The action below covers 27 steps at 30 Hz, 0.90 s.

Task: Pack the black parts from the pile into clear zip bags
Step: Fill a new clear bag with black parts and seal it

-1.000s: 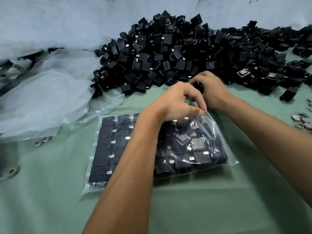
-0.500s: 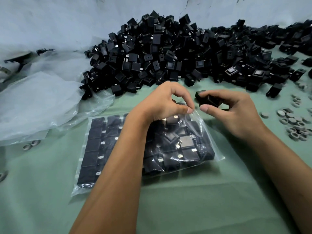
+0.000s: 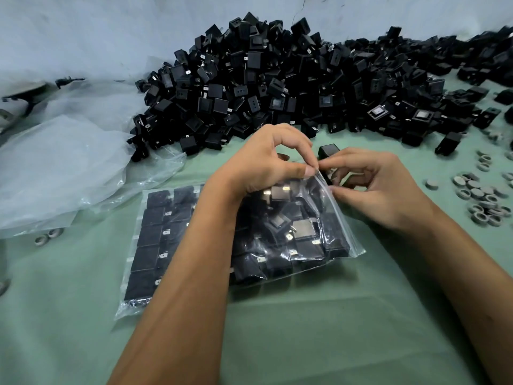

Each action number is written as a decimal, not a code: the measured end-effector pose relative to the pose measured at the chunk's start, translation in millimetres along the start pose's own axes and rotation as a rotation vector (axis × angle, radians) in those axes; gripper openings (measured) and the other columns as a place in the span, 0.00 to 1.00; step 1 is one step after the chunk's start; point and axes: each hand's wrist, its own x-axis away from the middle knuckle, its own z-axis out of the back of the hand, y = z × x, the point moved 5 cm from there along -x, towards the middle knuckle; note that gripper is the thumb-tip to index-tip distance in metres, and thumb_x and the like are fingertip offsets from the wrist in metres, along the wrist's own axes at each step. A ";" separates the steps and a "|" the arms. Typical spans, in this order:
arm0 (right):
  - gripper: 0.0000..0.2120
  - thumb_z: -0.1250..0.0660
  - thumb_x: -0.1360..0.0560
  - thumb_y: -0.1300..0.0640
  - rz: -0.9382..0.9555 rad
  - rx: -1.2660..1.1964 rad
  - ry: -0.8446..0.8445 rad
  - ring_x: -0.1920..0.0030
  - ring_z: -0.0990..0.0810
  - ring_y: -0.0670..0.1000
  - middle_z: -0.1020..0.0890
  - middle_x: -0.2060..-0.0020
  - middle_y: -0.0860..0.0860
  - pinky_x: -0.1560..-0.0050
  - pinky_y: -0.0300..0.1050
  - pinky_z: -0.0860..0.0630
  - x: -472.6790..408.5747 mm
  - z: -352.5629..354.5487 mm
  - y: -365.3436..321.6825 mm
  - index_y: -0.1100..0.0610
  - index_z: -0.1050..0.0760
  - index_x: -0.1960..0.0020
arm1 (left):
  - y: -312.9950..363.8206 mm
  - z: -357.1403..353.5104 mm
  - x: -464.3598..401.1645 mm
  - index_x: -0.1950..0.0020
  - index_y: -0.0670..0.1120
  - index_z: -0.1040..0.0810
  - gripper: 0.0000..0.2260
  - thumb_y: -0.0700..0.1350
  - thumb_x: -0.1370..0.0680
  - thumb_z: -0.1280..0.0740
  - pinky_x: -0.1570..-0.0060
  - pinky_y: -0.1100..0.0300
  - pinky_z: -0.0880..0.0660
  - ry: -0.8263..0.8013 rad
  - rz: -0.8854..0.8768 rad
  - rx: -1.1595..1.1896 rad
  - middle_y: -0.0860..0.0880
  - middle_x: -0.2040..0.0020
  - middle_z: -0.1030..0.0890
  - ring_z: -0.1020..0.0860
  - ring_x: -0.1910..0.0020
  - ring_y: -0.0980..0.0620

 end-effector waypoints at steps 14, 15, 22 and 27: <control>0.07 0.21 0.28 0.61 -0.053 0.018 -0.016 0.45 0.20 0.54 0.14 0.48 0.47 0.49 0.59 0.26 -0.3 -7.3 0.3 0.53 0.13 0.52 | 1.9 0.7 0.0 0.57 0.48 0.13 0.05 0.39 0.28 0.21 0.40 0.55 0.23 -0.010 -0.014 0.010 0.49 0.44 0.18 0.22 0.40 0.58; 0.08 0.23 0.27 0.62 -0.056 0.099 -0.001 0.43 0.22 0.54 0.15 0.47 0.47 0.46 0.60 0.28 -0.7 -6.2 0.3 0.52 0.13 0.51 | 1.6 0.7 -0.1 0.57 0.48 0.13 0.05 0.39 0.28 0.21 0.40 0.56 0.23 -0.008 -0.014 0.011 0.50 0.44 0.18 0.22 0.40 0.59; 0.11 0.27 0.25 0.48 -0.091 0.048 -0.202 0.34 0.31 0.53 0.22 0.40 0.46 0.30 0.47 0.37 1.6 -29.9 -6.0 0.51 0.12 0.47 | 0.7 0.2 -1.2 0.55 0.44 0.13 0.04 0.38 0.28 0.21 0.44 0.62 0.23 0.009 -0.024 0.005 0.48 0.44 0.18 0.22 0.41 0.59; 0.12 0.33 0.20 0.66 -0.093 0.212 0.230 0.37 0.25 0.55 0.17 0.46 0.50 0.32 0.52 0.32 -2.7 1.6 9.0 0.53 0.14 0.51 | -1.2 -0.8 -0.5 0.57 0.48 0.13 0.05 0.40 0.28 0.21 0.42 0.57 0.23 0.004 -0.004 0.032 0.51 0.45 0.18 0.22 0.41 0.58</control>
